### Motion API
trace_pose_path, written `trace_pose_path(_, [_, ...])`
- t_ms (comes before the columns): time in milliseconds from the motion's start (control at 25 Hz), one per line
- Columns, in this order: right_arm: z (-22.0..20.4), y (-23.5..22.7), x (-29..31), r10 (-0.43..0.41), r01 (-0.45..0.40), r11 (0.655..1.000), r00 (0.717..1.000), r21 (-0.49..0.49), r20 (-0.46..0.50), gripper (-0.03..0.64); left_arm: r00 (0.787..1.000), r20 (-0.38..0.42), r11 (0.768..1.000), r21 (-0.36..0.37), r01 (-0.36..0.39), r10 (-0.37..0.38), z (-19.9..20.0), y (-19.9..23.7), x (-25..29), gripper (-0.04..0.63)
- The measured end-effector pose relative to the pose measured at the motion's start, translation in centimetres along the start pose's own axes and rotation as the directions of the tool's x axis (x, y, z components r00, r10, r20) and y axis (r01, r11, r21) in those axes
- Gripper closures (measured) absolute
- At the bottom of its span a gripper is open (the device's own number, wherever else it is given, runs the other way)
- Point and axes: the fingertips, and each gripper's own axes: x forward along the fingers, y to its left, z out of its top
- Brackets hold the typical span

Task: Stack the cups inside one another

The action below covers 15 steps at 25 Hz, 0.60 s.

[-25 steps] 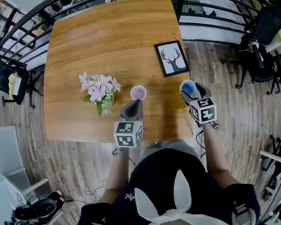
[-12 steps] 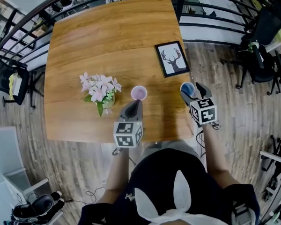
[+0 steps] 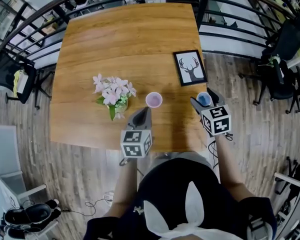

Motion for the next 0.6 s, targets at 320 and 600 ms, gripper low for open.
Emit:
trace_pose_path(320, [3.7, 5.2, 1.7, 0.126, -0.123, 0.99, 0.991, -0.072, 0.043, 0.276, 0.997, 0.014, 0.996, -0.043, -0.075, 0.075, 0.0, 2.3, -2.4, 0.58])
trace_pose_path(600, [5.3, 9.3, 2.8, 0.213, -0.206, 0.971, 0.976, -0.122, 0.048, 0.275, 0.993, 0.015, 0.991, -0.066, -0.118, 0.119, -0.5, 3.2, -4.0, 0.58])
